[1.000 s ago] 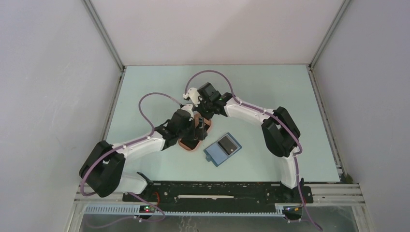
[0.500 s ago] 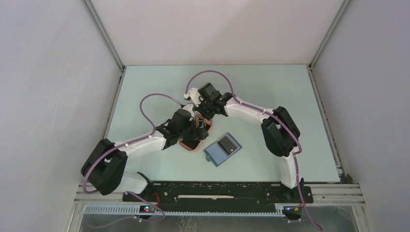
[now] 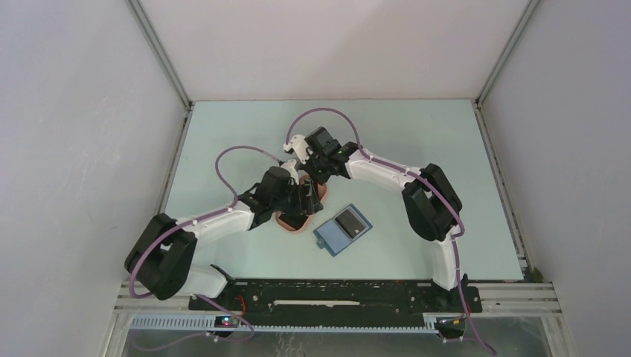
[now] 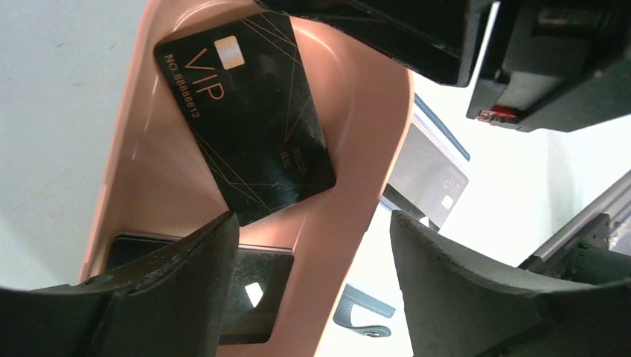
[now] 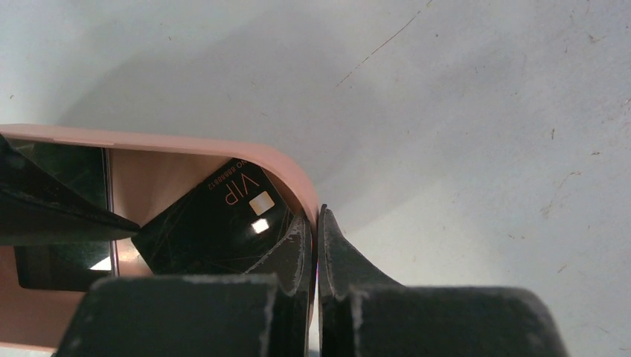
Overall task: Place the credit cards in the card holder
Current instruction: Pick up the credit card from the storage box.
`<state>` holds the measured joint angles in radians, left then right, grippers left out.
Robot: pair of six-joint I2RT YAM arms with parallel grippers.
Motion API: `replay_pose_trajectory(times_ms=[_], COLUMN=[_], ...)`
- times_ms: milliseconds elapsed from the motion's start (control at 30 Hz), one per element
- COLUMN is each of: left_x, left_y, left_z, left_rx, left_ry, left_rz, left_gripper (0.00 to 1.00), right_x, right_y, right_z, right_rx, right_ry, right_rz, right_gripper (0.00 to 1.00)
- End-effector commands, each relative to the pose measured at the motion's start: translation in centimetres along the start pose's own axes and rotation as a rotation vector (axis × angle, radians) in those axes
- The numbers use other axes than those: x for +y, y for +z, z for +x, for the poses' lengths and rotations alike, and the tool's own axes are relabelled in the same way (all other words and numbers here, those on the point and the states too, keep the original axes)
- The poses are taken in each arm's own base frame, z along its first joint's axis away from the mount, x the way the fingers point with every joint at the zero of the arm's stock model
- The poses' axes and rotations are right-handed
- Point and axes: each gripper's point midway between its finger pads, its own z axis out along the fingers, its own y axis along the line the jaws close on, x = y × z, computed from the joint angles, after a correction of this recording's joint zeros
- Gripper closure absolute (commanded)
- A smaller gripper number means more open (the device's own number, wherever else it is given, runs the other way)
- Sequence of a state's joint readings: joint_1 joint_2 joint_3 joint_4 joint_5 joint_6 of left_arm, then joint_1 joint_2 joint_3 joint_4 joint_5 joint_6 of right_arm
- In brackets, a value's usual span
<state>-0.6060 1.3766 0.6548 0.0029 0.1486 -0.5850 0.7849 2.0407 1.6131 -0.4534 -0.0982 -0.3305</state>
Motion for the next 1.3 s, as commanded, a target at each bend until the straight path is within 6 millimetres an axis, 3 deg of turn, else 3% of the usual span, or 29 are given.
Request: replay_pose_trajectory(times_ms=[0,367,667,933,1267], left_x=[-0.6,-0.5,2.1,3.6,4.9], left_y=[0.6,0.1,-0.9,0.7,1.7], left_z=[-0.5,-1.5,-1.9,-0.3,0.4], left_rx=[-0.016,-0.089,-0.126,-0.050,-0.011], left_ry=[-0.055,-0.147,-0.162,-0.181,-0.159], left_rz=[0.067,0.115,-0.028,-0.100,-0.163], left_gripper=[0.22,0.23,0.21,0.21,0.20], right_x=[4.2,4.2,4.1,4.3,5.1], right_y=[-2.4,-2.5,-2.1,-0.5,0.8], right_z=[-5.3,-5.4,-5.2,-4.1,-3.4], right_rx=[-0.157,-0.160,-0.154,-0.116,-0.084], right_ry=[-0.073,-0.069,-0.067,-0.056,-0.027], right_rz=[-0.136,-0.140,-0.137,-0.151,-0.201], right_gripper=[1.00,1.00,1.00,1.00,1.00])
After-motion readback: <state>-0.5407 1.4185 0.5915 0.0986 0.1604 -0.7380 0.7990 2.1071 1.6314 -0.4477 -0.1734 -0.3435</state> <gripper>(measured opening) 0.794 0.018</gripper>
